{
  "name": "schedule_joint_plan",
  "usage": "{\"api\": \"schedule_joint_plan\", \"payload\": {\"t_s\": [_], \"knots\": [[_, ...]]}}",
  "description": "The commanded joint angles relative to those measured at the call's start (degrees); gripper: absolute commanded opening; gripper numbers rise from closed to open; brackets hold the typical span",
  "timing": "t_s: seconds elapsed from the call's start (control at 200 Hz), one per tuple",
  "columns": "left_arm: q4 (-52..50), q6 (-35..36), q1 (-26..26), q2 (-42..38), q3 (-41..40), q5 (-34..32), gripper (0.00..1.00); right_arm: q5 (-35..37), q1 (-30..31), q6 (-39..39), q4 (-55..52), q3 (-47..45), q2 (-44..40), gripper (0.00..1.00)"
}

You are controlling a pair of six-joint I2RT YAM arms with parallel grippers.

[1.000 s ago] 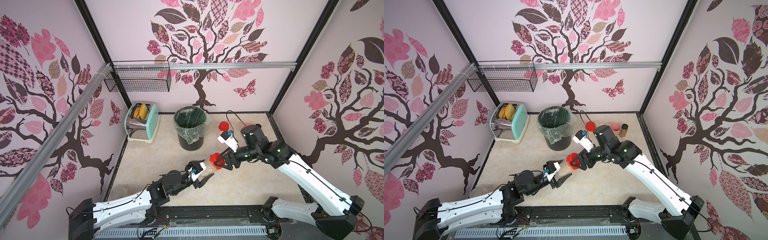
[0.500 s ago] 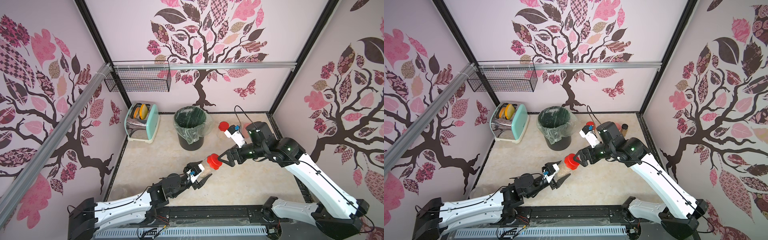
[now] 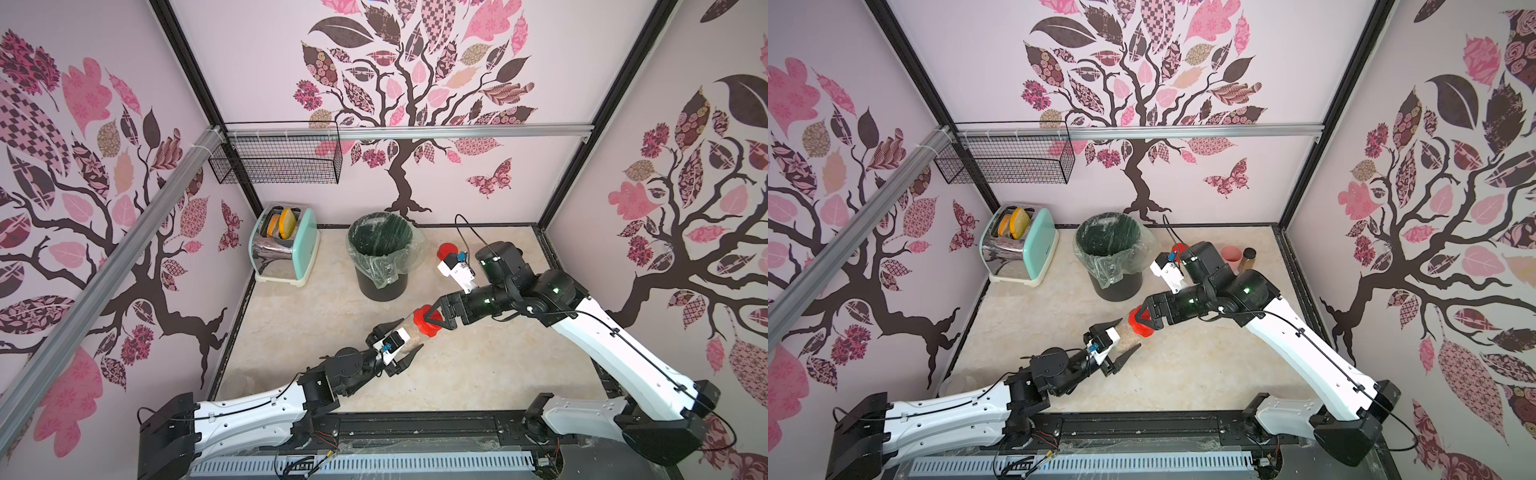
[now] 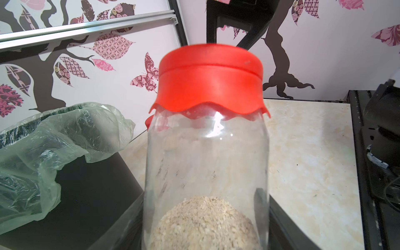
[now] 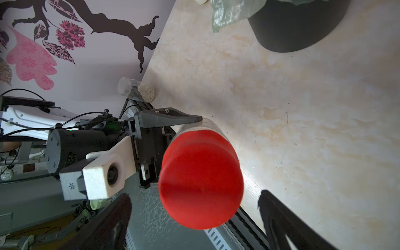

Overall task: Empty expired oatmeal from jars
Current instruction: Unscrew the lid from the jar.

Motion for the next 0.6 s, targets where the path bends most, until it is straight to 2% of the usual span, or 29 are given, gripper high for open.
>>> {"api": "schedule_joint_plan", "payload": {"t_s": [0.0, 0.15, 0.39, 0.485, 0.595], "knots": [[2.0, 0.5, -0.1, -0.3, 1.4, 0.3, 0.64, -1.0, 1.1, 0.5, 1.3, -0.1, 1.3, 0.93], [1.9, 0.7, -0.1, -0.6, 1.3, 0.2, 0.64, -1.2, 1.2, 0.3, 1.1, -1.1, 1.4, 0.89], [1.6, 0.5, -0.1, -0.8, 1.6, 0.3, 0.63, -2.9, 1.2, -2.1, 2.4, -1.5, 1.7, 0.71], [1.1, 0.2, -0.1, -1.1, 1.8, 0.7, 0.63, -4.2, 1.2, -5.7, 2.9, -0.7, 2.3, 0.64], [0.5, -0.5, -0.1, -1.8, 1.7, 1.4, 0.63, -4.9, 1.2, -14.1, 2.9, 0.8, 2.6, 0.55]]}}
